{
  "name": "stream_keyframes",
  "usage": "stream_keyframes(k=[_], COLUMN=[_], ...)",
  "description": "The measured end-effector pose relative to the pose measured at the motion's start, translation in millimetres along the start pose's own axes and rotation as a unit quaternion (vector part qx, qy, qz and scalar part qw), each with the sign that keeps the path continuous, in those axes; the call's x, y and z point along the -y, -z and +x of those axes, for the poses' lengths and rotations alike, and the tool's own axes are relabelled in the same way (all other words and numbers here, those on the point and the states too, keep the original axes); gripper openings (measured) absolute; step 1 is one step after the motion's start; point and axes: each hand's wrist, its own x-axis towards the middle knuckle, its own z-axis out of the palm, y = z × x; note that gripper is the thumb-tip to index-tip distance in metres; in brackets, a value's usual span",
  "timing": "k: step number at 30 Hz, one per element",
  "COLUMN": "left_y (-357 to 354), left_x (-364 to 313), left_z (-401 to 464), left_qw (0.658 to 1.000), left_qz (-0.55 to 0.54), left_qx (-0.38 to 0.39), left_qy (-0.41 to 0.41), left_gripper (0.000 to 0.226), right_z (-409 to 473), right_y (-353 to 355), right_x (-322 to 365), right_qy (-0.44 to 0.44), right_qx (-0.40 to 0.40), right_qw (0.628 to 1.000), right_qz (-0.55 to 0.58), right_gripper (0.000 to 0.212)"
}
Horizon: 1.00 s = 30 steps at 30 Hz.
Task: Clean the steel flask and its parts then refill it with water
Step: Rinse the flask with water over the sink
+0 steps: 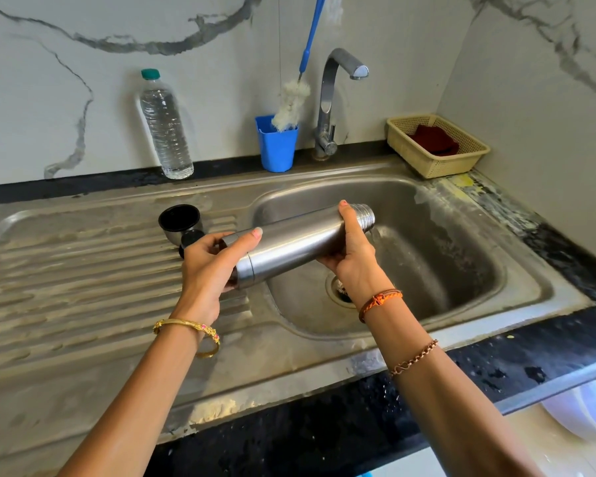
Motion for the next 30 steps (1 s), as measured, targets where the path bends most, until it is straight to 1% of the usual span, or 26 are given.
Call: stream_keyframes(k=[5,8,9,12,13,17,19,21,22,23,26,30], left_y=[-2,-4,-5,-7,-8,-13,-17,-23,-26,-29,-41,-59], left_x=[3,3,2,0,0,-5,-10,-16,-20,-23,-37,-49], left_z=[4,4,4,4,5,4,3,2,1,0,-8,-8], left_qw=[1.000,0.999,0.999,0.999,0.998,0.996,0.993,0.989,0.985,0.980,0.958,0.929], left_qz=[0.016,0.023,0.027,0.042,0.049,0.065,0.076,0.095,0.111,0.138,0.226,0.300], left_qx=[-0.005,-0.008,-0.010,-0.020,-0.024,-0.029,-0.036,-0.039,-0.039,-0.039,-0.032,-0.013], left_qy=[-0.011,-0.025,-0.026,-0.024,-0.026,-0.057,-0.077,-0.109,-0.123,-0.136,-0.172,-0.216], left_gripper=[0.039,0.054,0.052,0.034,0.031,0.035,0.033,0.039,0.044,0.043,0.031,0.033], right_z=[8,11,11,13,13,11,9,8,7,7,10,17], right_y=[3,5,5,7,7,8,9,9,10,11,15,20], right_x=[-3,-4,-4,-5,-4,-2,-3,-4,-4,-4,-4,-6], right_qy=[-0.015,-0.016,-0.016,-0.024,-0.028,-0.046,-0.055,-0.062,-0.065,-0.067,-0.073,-0.083], right_qx=[-0.004,-0.001,0.003,0.011,0.012,0.014,0.019,0.022,0.023,0.022,0.014,0.002], right_qw=[1.000,1.000,1.000,0.999,0.999,0.997,0.996,0.994,0.993,0.992,0.988,0.983], right_qz=[0.015,0.021,0.022,0.031,0.036,0.052,0.068,0.090,0.100,0.108,0.133,0.165], right_gripper=[0.086,0.082,0.080,0.075,0.073,0.058,0.052,0.048,0.046,0.044,0.042,0.051])
